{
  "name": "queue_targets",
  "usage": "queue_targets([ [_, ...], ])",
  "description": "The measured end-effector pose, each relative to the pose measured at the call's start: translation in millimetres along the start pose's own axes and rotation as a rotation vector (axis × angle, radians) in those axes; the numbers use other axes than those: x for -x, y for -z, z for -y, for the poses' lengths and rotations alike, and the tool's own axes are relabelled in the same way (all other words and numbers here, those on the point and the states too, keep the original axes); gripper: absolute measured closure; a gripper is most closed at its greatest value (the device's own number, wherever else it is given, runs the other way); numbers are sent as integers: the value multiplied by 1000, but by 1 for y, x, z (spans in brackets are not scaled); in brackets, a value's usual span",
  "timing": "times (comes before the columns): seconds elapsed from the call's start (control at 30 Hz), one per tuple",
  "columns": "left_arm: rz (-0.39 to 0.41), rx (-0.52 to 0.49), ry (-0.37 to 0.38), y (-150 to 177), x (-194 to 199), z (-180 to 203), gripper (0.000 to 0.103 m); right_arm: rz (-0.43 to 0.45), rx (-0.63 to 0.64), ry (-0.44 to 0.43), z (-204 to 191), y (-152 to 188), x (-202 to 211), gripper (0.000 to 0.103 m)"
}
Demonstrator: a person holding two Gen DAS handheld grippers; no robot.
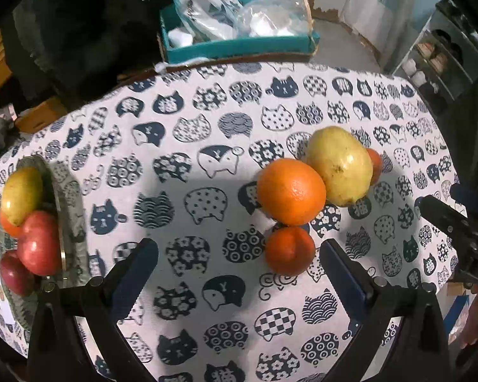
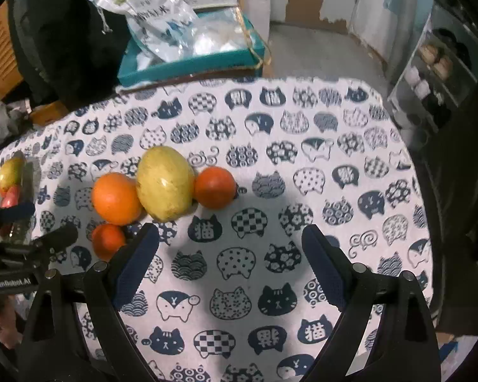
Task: Organize fruits
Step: 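Lower both grippers toward the remaining oranges and pear, then close the left gripper on an orange while the right gripper grasps the pear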
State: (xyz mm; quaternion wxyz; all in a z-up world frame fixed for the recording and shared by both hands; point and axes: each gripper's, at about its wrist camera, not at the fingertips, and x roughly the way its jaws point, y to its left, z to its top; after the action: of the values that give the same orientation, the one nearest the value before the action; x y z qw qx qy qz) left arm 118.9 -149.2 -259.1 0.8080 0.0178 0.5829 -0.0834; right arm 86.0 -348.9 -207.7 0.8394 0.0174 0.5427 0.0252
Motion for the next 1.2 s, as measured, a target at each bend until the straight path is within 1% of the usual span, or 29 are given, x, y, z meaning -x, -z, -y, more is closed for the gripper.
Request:
queue_targets([
  [0.3, -65, -32, -8, 5, -30, 17, 2, -48, -3, -1, 2, 6, -21, 13],
  [0.37, -81, -32, -3, 6, -36, 19, 5, -58, -8, -2, 4, 7, -25, 13],
  [0.43, -98, -34, 5, 7, -41, 20, 11, -68, -17, -6, 5, 7, -30, 13],
  [0.5, -112, -32, 25, 8, -46, 21, 14, -74, -24, -10, 7, 7, -32, 13],
  [0.57, -132, -25, 47, 9, -51, 21, 20, -75, -23, -10, 7, 7, -33, 13],
  [0.63, -143, -19, 71, 11, -56, 23, 29, -75, -21, -11, 6, 7, -33, 13],
  [0.7, -143, -16, 96, 12, -57, 23, 34, -77, -18, -14, 5, 6, -34, 13],
  [0.73, -136, -19, 103, 13, -56, 24, 40, -77, -17, -15, 5, 6, -35, 13],
  [0.77, -133, -20, 125, 13, -56, 25, 44, -78, -15, -15, 4, 6, -35, 13],
  [0.8, -133, -16, 141, 12, -56, 26, 53, -79, -13, -16, 3, 5, -36, 13],
  [0.83, -133, -12, 158, 12, -56, 27, 57, -79, -12, -17, 2, 5, -37, 13],
  [1.0, -123, -26, 136, 13, -53, 30, 58, -65, -2, -38, -3, -1, -38, 13],
  [1.1, -115, -15, 142, 7, -44, 19, 58, -53, 10, -65, -8, -5, -37, 13],
  [1.2, -91, -10, 122, 0, -37, 7, 58, -41, 30, -99, -16, -14, -40, 13],
])
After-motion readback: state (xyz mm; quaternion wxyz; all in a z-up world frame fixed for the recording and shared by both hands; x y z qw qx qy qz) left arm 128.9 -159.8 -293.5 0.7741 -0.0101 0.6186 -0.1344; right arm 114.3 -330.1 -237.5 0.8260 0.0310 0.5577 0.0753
